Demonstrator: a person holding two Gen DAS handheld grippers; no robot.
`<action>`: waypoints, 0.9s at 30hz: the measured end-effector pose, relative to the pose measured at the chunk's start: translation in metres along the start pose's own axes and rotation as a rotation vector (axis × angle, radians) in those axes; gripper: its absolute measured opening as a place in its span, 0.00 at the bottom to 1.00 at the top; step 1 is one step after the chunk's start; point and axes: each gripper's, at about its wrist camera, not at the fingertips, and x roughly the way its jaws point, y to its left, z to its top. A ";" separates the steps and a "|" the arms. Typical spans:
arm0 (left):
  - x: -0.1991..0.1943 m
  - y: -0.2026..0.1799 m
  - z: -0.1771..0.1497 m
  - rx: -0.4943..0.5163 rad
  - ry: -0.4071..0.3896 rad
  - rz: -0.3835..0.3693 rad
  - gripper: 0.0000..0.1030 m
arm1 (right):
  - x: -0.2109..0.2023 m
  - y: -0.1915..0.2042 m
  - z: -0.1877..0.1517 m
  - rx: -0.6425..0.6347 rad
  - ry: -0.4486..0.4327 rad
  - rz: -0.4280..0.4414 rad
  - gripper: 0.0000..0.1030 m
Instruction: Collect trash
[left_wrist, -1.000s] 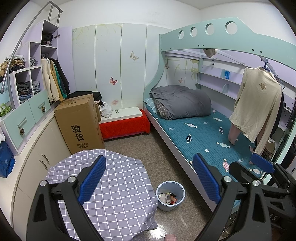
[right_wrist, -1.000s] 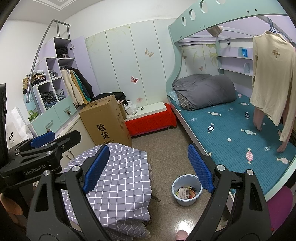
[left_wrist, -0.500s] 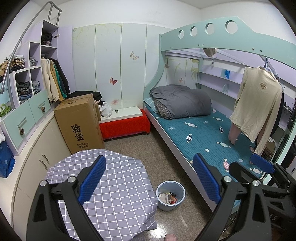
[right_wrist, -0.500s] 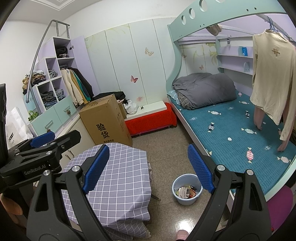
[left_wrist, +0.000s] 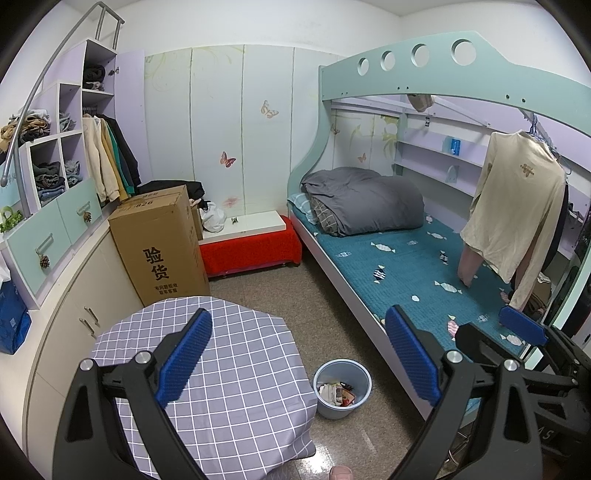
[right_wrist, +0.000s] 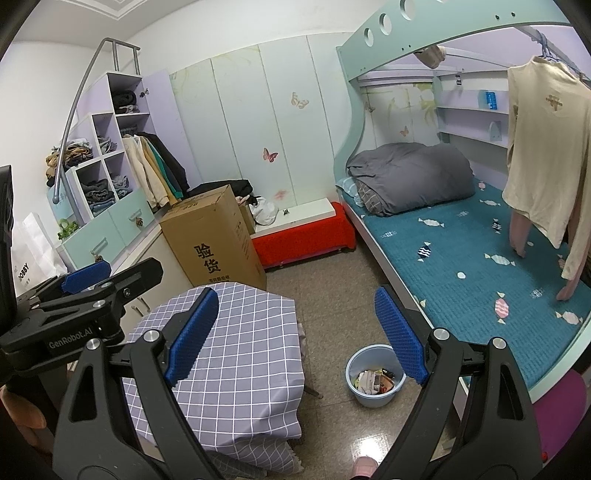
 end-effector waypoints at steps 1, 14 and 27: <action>0.000 0.000 -0.001 0.000 0.000 0.001 0.90 | 0.000 -0.001 0.001 -0.001 0.000 0.000 0.83; 0.025 0.008 -0.006 -0.004 0.037 0.019 0.90 | 0.023 0.002 0.007 0.008 0.032 0.013 0.83; 0.106 0.000 0.031 -0.073 0.078 0.082 0.90 | 0.113 -0.035 0.051 -0.052 0.095 0.052 0.83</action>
